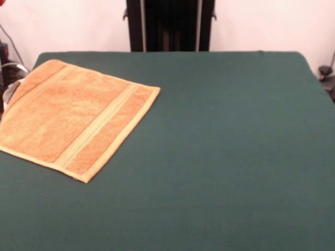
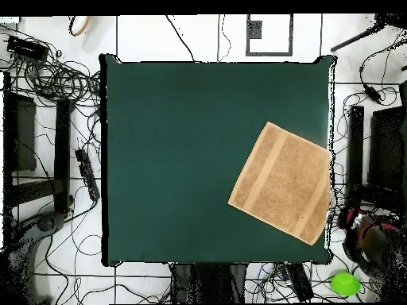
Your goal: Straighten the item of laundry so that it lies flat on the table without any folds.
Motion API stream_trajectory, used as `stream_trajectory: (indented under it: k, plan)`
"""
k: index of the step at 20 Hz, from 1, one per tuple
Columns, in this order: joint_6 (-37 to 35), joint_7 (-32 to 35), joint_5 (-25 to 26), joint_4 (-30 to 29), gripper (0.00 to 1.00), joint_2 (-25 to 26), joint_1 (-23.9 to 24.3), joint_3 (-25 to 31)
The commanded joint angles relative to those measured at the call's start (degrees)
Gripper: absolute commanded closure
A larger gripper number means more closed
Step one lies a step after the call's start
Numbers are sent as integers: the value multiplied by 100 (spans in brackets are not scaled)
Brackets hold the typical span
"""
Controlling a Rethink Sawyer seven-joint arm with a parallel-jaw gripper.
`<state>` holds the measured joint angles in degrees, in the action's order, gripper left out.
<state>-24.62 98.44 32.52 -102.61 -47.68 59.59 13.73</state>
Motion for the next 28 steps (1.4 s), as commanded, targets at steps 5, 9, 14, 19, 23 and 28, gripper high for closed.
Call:
stream_trajectory:
  k: [5, 9, 14, 19, 23, 28]
  plan:
    - [-281, -944, 344, -668, 0, 21, -580, 1191]
    - [-646, -499, 242, -508, 0, -176, -985, 900]
    - [-763, 32, 56, -370, 0, -231, -1411, 629]
    - [-653, 429, 427, 20, 0, 82, -1992, 155]
    - [-380, 567, 570, 339, 0, 574, -2238, -65]
    - [88, 127, 9, 60, 100, 863, -1590, 566]
